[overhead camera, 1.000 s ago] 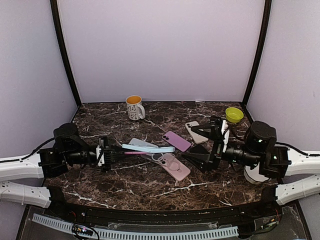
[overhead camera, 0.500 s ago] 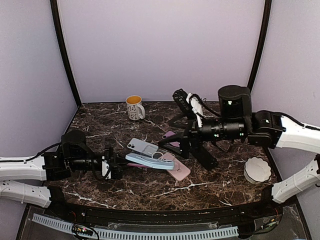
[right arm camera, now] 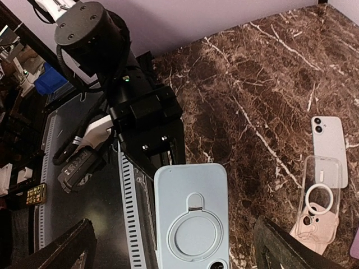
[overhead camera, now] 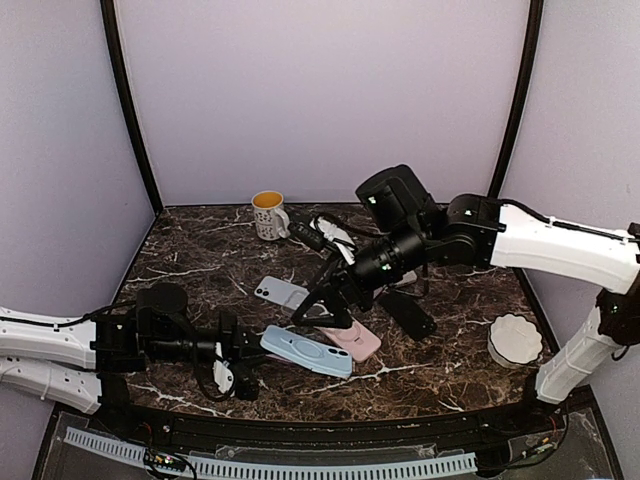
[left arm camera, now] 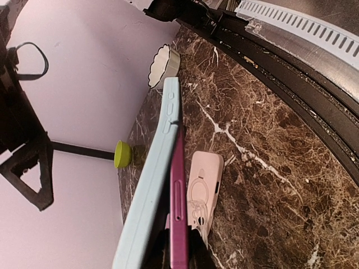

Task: Take the phone out of the phone case
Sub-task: Remove the phone case from the phone.

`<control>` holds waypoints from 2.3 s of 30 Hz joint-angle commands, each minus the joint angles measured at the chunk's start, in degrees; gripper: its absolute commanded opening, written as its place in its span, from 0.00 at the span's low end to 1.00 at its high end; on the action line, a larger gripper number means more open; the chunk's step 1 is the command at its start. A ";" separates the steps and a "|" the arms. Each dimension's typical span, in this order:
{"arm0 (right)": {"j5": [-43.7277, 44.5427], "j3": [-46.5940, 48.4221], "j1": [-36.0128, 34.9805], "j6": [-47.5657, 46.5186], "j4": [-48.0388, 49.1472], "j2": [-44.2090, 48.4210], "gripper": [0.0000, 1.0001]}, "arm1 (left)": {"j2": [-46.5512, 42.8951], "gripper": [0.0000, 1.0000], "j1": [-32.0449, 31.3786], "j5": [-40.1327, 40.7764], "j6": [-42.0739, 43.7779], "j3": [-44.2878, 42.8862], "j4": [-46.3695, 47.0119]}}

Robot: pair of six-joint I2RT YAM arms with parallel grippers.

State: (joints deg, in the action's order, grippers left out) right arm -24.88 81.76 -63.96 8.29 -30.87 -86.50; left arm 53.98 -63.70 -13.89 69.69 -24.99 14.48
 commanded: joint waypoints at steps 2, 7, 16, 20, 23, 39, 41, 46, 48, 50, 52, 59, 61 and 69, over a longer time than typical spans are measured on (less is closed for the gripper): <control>-6.82 4.98 1.22 -0.30 -5.06 -5.57 0.99 | -1.62 0.00 -2.23 4.40 6.85 1.24 5.77; -8.44 6.58 1.13 -2.26 -5.40 -9.60 0.99 | -1.30 0.00 -3.17 5.79 9.84 1.72 6.82; -8.31 8.59 -0.17 -7.95 -5.61 -15.72 0.99 | -0.88 0.00 -3.85 6.46 11.51 2.22 8.21; -6.97 10.71 -0.69 -9.25 -6.54 -18.34 0.99 | -0.72 0.00 -3.97 6.56 11.56 2.28 8.38; -7.07 11.82 -1.02 -10.07 -7.43 -19.58 0.99 | -0.48 0.00 -4.00 6.72 11.45 2.24 8.33; -6.19 10.71 -2.20 -12.12 -6.88 -21.06 0.98 | 0.53 0.00 -4.01 8.20 10.22 1.86 8.49; -7.20 10.78 -2.18 -12.11 -6.96 -21.18 0.99 | 0.64 0.00 -3.98 8.36 10.18 1.87 8.40; -7.20 10.71 -2.47 -12.34 -6.78 -21.21 0.91 | 0.57 0.00 -4.00 8.39 10.13 1.87 8.39; -7.60 10.79 -2.48 -12.41 -6.78 -21.25 0.83 | 0.60 0.00 -4.04 8.37 10.12 1.84 8.38; -7.86 10.79 -2.52 -12.49 -6.74 -21.21 0.76 | 0.67 0.00 -3.99 8.38 10.04 1.87 8.37; -7.66 10.79 -2.57 -12.50 -6.75 -21.14 0.69 | 0.69 0.00 -4.01 8.48 9.94 1.83 8.37; -6.48 11.02 -2.57 -12.22 -7.09 -20.20 0.63 | 0.76 0.00 -3.99 8.65 9.77 1.83 8.22; -5.75 11.14 -2.58 -11.93 -7.12 -19.59 0.63 | 0.92 0.00 -4.00 8.68 9.72 1.80 8.08; -0.53 9.15 -2.42 -10.68 -7.87 -16.85 0.64 | 1.10 0.00 -3.99 9.85 9.47 1.85 7.37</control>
State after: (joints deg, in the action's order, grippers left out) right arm -28.82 91.90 -65.80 -3.49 -38.85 -106.98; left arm 55.77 -67.75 -4.99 80.34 -22.72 17.96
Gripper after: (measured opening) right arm 0.708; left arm 0.090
